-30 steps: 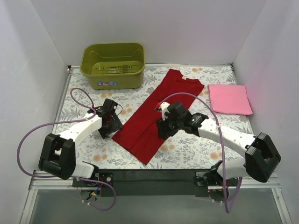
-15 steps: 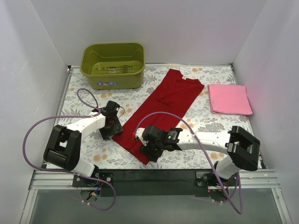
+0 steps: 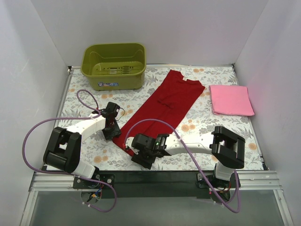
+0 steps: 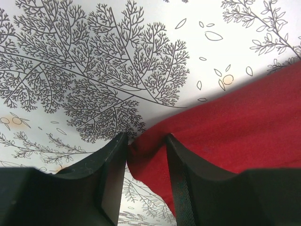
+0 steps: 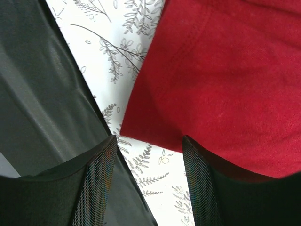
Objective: Fold and stack the t-shirts
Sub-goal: Fold the tshirt
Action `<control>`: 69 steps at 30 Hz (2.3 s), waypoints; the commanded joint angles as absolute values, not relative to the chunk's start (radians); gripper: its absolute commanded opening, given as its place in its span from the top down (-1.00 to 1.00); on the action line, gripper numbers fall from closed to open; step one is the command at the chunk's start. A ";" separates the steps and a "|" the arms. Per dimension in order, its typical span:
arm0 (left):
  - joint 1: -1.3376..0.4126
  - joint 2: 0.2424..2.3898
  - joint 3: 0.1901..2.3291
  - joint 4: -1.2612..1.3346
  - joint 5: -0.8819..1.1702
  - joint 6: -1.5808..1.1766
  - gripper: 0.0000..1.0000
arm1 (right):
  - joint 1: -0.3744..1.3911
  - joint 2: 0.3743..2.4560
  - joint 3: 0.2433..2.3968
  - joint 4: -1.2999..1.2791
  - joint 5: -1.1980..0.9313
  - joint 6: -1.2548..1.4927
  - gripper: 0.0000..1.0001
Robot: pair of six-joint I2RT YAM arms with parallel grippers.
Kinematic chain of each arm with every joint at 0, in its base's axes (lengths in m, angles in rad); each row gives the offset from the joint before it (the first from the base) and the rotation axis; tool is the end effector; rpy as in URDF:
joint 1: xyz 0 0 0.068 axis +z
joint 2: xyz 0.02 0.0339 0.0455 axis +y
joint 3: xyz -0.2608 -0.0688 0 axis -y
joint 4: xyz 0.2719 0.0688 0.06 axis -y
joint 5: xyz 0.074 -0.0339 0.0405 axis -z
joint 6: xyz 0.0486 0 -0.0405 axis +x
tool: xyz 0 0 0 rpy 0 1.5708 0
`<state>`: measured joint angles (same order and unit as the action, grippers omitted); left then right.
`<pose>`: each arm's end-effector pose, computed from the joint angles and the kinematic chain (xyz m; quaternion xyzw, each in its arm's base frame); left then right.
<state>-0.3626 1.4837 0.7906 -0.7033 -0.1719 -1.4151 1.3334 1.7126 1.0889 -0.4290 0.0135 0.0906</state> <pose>0.2516 -0.0866 0.1257 -0.5050 0.8545 -0.0135 0.1211 0.0884 0.3627 0.1551 -0.5613 0.7869 0.1624 0.1982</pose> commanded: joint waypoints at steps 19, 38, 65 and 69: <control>-0.362 1.526 0.750 -0.673 -0.147 -1.427 0.43 | 1.399 1.916 1.241 -0.549 0.072 0.067 0.32; -0.357 1.359 0.890 -0.972 -0.216 -1.512 1.00 | 1.407 1.784 1.275 -0.569 -0.146 0.080 0.97; -0.350 1.876 1.560 -0.781 0.046 -1.370 1.00 | 0.853 1.508 1.135 -0.661 0.069 -0.083 0.97; -0.370 1.937 1.611 -0.727 0.084 -1.335 1.00 | 0.822 1.520 1.123 -0.660 0.083 -0.086 0.97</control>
